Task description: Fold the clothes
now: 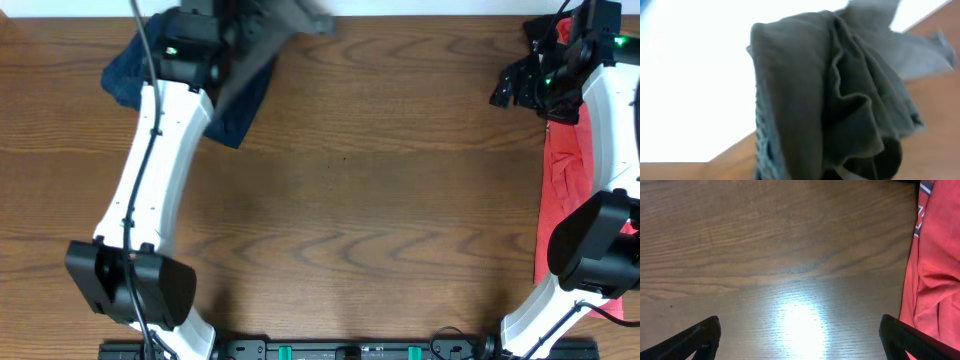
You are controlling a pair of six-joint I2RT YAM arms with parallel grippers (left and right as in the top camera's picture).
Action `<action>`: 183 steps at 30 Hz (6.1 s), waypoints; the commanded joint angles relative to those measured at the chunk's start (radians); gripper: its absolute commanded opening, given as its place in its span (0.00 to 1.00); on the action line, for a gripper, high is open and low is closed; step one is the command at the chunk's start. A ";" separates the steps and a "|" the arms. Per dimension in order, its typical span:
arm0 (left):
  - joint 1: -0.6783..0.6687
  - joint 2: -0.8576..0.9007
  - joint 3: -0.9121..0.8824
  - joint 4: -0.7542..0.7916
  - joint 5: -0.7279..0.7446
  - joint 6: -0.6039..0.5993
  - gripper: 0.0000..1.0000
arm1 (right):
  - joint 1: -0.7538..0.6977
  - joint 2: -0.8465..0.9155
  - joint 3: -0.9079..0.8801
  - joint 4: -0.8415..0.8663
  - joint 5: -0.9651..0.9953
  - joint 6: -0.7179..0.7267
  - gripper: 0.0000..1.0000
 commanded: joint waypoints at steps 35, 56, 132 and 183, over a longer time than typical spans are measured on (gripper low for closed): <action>0.224 0.300 0.014 -0.243 0.091 0.416 0.08 | -0.008 -0.006 -0.008 0.053 -0.031 0.071 0.99; 0.087 0.079 0.022 -0.211 0.217 0.003 0.98 | -0.005 -0.005 -0.008 0.060 -0.031 0.074 0.99; 0.211 -0.048 0.014 0.121 0.244 -0.435 0.98 | 0.104 -1.521 -1.248 0.993 0.003 -0.084 0.99; 0.212 -0.048 0.014 0.121 0.226 -0.420 0.98 | 0.126 -1.959 -1.850 1.121 0.251 0.215 0.99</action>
